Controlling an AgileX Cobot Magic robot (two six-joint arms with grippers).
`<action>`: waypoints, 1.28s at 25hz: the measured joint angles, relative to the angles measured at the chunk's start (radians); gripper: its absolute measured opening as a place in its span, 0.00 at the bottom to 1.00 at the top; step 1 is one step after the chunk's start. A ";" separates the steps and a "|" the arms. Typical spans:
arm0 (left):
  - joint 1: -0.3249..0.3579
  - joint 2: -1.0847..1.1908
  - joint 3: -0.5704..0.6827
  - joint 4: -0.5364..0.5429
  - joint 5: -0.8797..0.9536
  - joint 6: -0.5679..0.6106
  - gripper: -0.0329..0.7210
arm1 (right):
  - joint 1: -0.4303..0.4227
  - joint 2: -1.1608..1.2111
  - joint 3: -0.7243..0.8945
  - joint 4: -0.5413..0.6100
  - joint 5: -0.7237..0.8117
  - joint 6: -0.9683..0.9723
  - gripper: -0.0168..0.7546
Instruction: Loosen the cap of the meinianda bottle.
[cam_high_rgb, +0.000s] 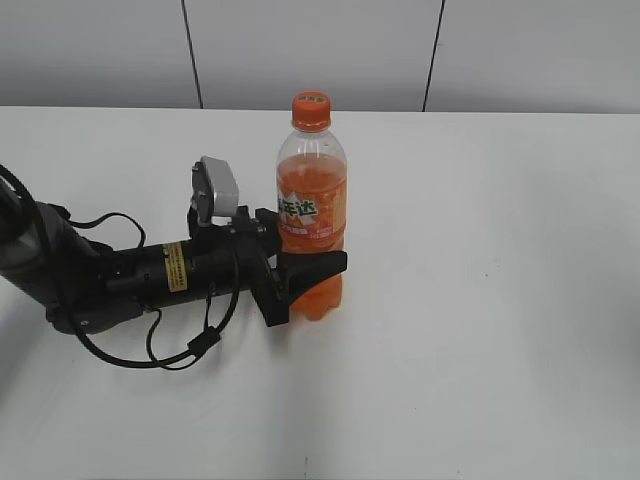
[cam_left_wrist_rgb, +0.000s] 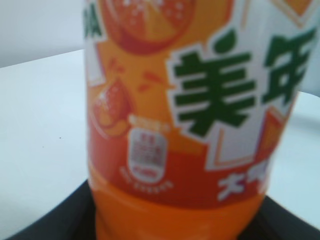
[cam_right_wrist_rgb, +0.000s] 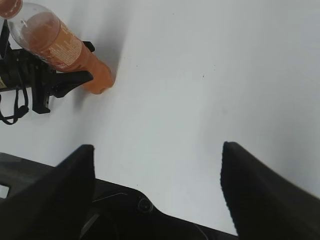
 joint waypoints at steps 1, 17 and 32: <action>0.000 0.000 0.000 0.000 0.000 0.000 0.58 | 0.000 0.051 -0.029 0.010 0.006 0.000 0.78; 0.000 0.000 0.000 0.000 0.000 0.001 0.58 | 0.224 0.639 -0.554 -0.179 0.050 0.290 0.78; 0.000 0.000 0.000 0.004 0.000 0.038 0.58 | 0.539 0.915 -0.811 -0.199 0.052 0.356 0.78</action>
